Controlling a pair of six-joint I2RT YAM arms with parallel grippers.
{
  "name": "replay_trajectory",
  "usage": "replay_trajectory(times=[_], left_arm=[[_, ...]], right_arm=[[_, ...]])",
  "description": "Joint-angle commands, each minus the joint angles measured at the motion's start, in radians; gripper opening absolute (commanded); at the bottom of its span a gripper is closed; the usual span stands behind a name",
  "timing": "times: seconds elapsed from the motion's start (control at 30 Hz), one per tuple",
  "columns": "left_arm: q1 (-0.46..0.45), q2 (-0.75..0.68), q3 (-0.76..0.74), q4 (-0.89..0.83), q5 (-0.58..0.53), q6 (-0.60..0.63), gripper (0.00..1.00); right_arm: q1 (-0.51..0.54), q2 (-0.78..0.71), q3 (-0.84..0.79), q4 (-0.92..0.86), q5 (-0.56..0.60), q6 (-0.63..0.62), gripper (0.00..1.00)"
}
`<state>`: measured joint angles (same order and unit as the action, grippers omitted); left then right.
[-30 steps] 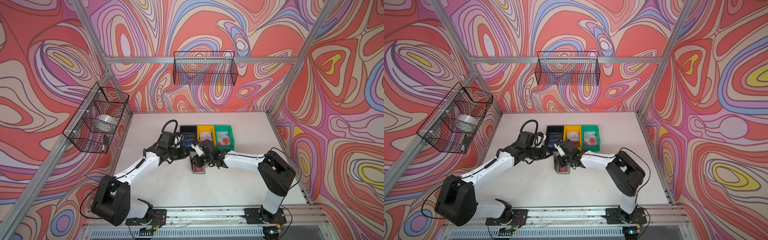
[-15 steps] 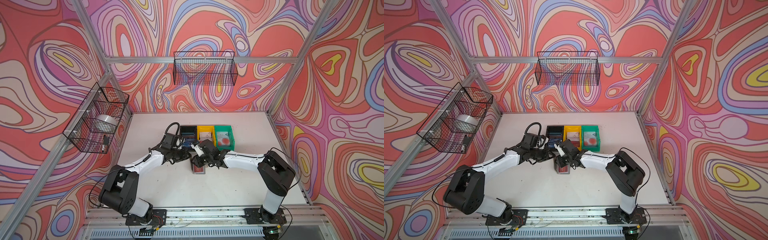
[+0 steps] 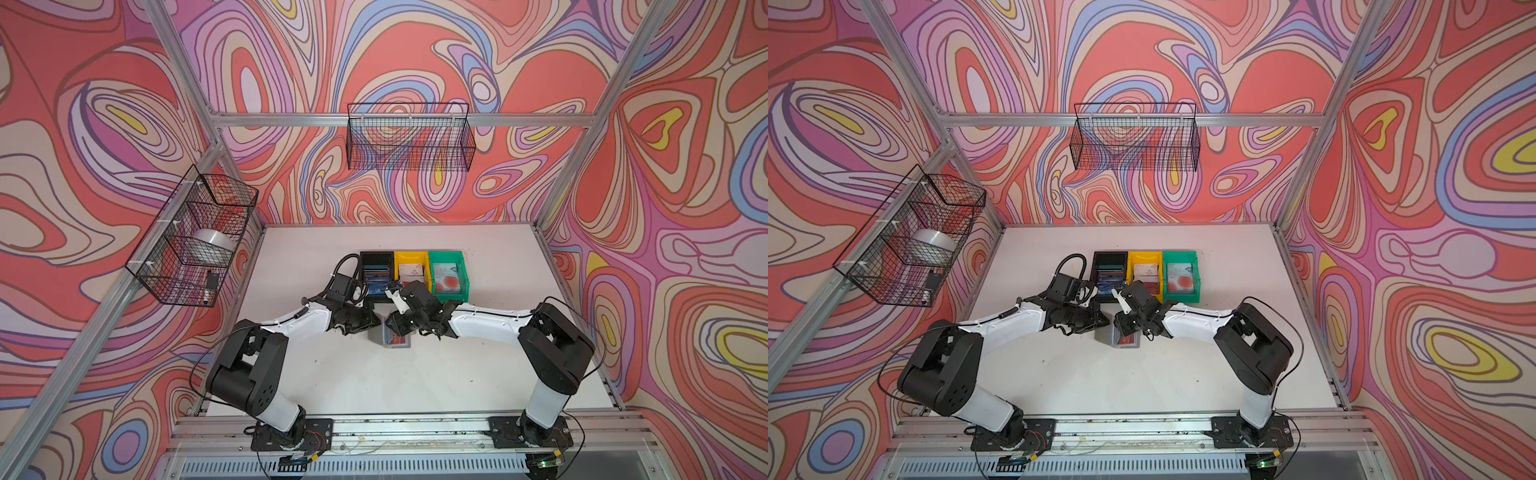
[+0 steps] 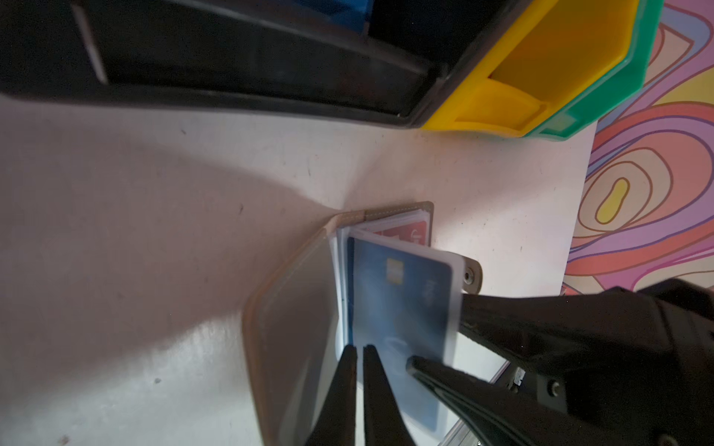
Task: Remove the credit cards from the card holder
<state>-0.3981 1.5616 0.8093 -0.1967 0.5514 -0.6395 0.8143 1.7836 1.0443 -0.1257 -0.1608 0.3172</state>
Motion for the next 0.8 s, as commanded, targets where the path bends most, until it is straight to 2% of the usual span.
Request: replay_trajectory(times=[0.0, 0.3, 0.77], left_arm=[[0.004, 0.006, -0.009, -0.019, -0.025, 0.016, 0.1], [0.005, 0.055, -0.037, 0.023, -0.005, 0.011, 0.1], [0.004, 0.115, -0.063, 0.089, 0.016, -0.007, 0.09]], right_arm=[[0.006, -0.036, -0.036, -0.07, 0.054, 0.012, 0.29], [0.005, -0.055, -0.084, -0.08, 0.085, 0.023, 0.29], [0.006, -0.057, -0.073, -0.123, 0.16, 0.033, 0.29]])
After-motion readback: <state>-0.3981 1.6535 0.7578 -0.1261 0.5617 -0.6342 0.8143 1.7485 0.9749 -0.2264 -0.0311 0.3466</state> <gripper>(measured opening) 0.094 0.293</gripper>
